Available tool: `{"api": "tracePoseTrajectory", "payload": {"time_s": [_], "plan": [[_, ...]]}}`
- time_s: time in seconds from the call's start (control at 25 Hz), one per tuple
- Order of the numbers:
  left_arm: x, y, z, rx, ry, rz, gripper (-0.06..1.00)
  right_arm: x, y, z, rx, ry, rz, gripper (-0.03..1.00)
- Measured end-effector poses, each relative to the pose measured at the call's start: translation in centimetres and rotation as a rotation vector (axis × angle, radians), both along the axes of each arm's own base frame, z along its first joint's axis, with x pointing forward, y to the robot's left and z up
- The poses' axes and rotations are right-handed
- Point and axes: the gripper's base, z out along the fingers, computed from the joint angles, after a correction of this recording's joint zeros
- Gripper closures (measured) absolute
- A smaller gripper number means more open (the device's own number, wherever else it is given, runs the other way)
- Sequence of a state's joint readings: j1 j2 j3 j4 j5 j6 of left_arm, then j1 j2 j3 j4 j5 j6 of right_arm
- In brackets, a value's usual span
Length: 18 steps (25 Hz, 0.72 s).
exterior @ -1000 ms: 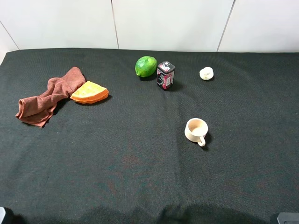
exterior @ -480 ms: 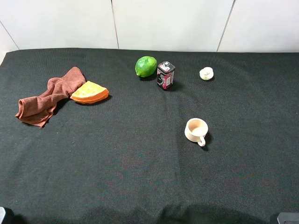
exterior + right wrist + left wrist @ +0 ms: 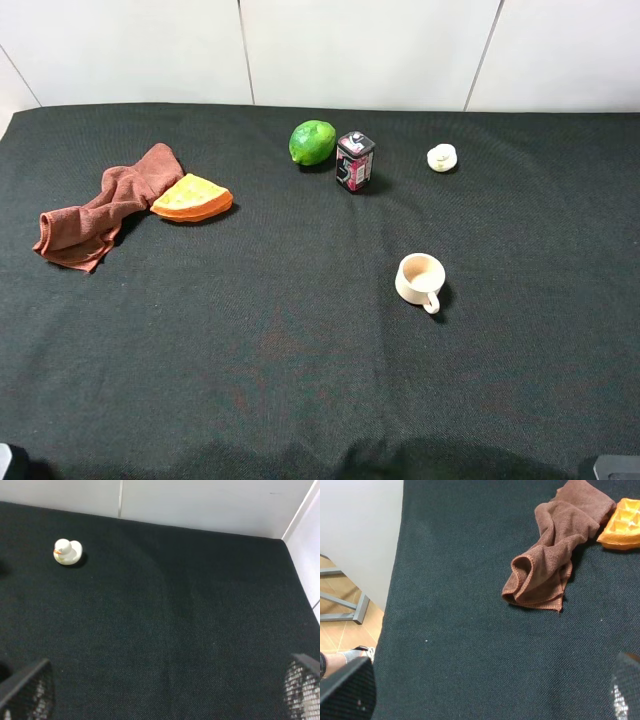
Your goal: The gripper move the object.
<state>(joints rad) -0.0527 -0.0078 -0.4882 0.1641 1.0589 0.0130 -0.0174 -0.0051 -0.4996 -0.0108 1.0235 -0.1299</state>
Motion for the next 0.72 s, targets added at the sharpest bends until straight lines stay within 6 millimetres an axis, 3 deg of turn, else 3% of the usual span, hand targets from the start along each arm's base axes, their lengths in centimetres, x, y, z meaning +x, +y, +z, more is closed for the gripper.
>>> {"api": "tracePoseTrajectory", "payload": {"time_s": [0.72], "plan": [[0.00,0.00,0.00,0.000,0.000,0.000,-0.05,0.00,0.00,0.00,0.000,0.000,0.000,0.27]]}}
